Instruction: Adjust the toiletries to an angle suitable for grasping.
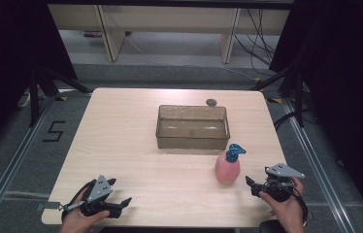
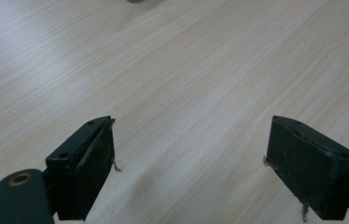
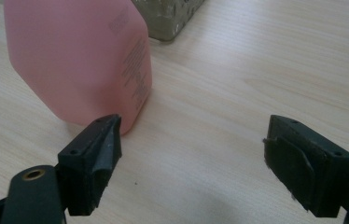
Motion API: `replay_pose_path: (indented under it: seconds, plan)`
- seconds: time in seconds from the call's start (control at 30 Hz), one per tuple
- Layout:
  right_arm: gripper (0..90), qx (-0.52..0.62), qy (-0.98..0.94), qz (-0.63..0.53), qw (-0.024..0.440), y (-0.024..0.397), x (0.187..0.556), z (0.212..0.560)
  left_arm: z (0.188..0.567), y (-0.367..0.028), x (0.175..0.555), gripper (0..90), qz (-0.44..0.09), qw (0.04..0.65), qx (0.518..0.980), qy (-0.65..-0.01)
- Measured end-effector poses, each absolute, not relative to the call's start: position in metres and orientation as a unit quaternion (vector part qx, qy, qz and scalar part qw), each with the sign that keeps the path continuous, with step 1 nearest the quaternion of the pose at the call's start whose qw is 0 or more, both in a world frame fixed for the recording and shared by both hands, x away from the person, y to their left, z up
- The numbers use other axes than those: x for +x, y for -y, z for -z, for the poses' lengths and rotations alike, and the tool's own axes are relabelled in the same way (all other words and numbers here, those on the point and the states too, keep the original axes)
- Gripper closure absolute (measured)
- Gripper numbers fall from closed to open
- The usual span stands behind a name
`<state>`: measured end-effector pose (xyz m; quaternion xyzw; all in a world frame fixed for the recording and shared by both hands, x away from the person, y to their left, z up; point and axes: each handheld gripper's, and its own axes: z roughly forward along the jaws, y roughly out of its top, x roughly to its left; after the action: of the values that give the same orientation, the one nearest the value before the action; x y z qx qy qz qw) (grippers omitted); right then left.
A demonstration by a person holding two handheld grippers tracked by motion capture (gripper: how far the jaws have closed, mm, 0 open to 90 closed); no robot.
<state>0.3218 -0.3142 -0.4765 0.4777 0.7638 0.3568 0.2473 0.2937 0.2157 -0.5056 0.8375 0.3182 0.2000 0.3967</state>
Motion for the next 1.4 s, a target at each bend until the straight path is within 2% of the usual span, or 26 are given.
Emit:
replay_pose_path:
  seconds: [0.3, 0.57, 0.87, 0.9, 1.13, 1.2, 1.27, 1.4]
  plan:
    - [21.1, 0.468, -0.759, -0.375, 0.254, 0.313, 0.32, 0.473, 0.505, -0.216, 0.293, 14.9, -0.205, 0.395, 0.837, -0.32]
    - [21.9, 0.462, -0.747, -0.413, 0.24, 0.309, 0.317, 0.466, 0.505, -0.216, 0.294, 14.9, -0.207, 0.396, 0.836, -0.317]
    - [21.9, 0.439, -0.745, -0.434, 0.255, 0.303, 0.313, 0.459, 0.505, -0.216, 0.293, 14.9, -0.202, 0.397, 0.834, -0.325]
    - [21.9, 0.444, -0.745, -0.435, 0.244, 0.302, 0.312, 0.459, 0.505, -0.216, 0.293, 14.9, -0.202, 0.397, 0.834, -0.325]
    - [22.2, 0.441, -0.744, -0.438, 0.246, 0.3, 0.311, 0.457, 0.505, -0.217, 0.295, 14.9, -0.205, 0.395, 0.836, -0.323]
    - [22.2, 0.451, -0.742, -0.439, 0.23, 0.299, 0.308, 0.454, 0.505, -0.216, 0.294, 14.9, -0.203, 0.4, 0.831, -0.329]
    - [22.2, 0.429, -0.749, -0.442, 0.245, 0.301, 0.31, 0.453, 0.505, -0.216, 0.294, 14.9, -0.202, 0.395, 0.834, -0.328]
    - [22.1, 0.425, -0.747, -0.449, 0.242, 0.299, 0.309, 0.451, 0.506, -0.217, 0.295, 14.9, -0.2, 0.397, 0.834, -0.325]
